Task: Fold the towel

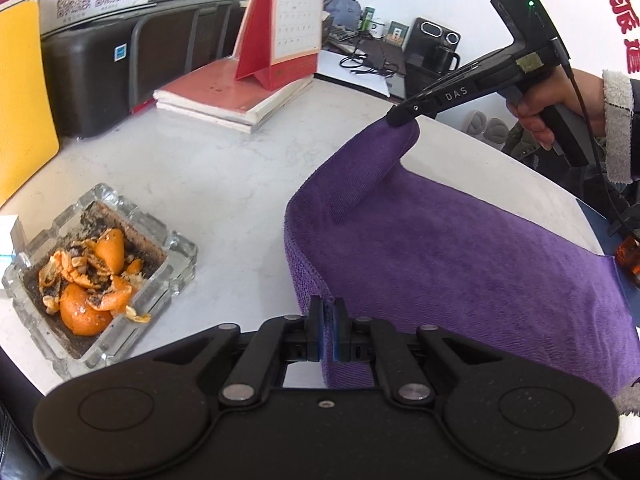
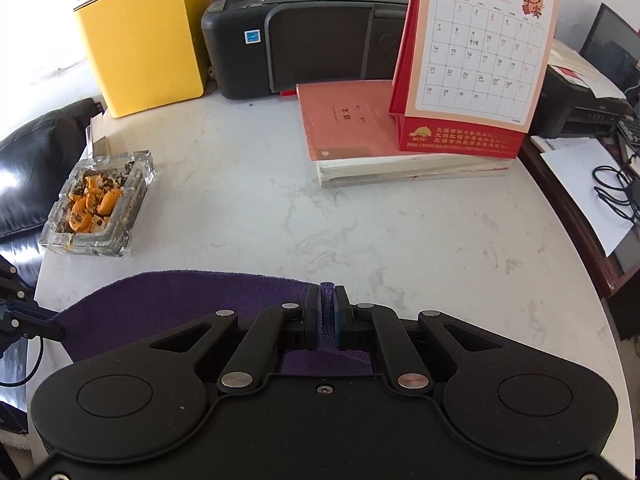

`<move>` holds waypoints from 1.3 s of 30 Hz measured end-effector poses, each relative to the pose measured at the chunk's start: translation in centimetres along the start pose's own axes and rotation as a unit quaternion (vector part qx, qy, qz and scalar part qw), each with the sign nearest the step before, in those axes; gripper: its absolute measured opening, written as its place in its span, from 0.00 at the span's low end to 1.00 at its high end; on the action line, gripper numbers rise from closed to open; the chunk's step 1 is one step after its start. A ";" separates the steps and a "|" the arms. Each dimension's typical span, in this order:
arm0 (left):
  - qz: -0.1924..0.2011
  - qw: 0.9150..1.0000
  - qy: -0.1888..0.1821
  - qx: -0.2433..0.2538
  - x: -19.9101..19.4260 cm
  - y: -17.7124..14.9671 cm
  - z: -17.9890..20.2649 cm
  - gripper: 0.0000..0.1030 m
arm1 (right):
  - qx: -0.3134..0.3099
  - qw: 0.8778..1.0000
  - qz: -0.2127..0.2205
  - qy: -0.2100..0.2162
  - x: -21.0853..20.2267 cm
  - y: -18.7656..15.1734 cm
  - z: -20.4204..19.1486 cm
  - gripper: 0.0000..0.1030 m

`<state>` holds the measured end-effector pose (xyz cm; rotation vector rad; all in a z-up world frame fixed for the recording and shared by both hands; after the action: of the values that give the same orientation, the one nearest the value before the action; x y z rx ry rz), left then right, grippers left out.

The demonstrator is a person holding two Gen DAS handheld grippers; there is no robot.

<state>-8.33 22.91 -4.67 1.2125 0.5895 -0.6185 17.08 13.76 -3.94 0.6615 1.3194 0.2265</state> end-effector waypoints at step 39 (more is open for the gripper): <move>-0.016 0.983 -0.133 0.126 0.3 2.8 17.7 0.04 | 0.138 0.983 0.093 -0.079 -15.0 -16.4 7.6 0.05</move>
<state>-4.58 6.42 1.34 1.3308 0.3106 -0.8868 16.97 -9.42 -0.13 1.0199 1.1473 0.1386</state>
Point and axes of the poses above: each gripper's, at about its wrist camera, not at the fingertips, and x roughly the way its jaws point, z to its right, y to its top, the point moved 2 cm from there along x, roughly the way its jaws point, and after that the axes turned 3 degrees about -y, right-handed, at the moved point
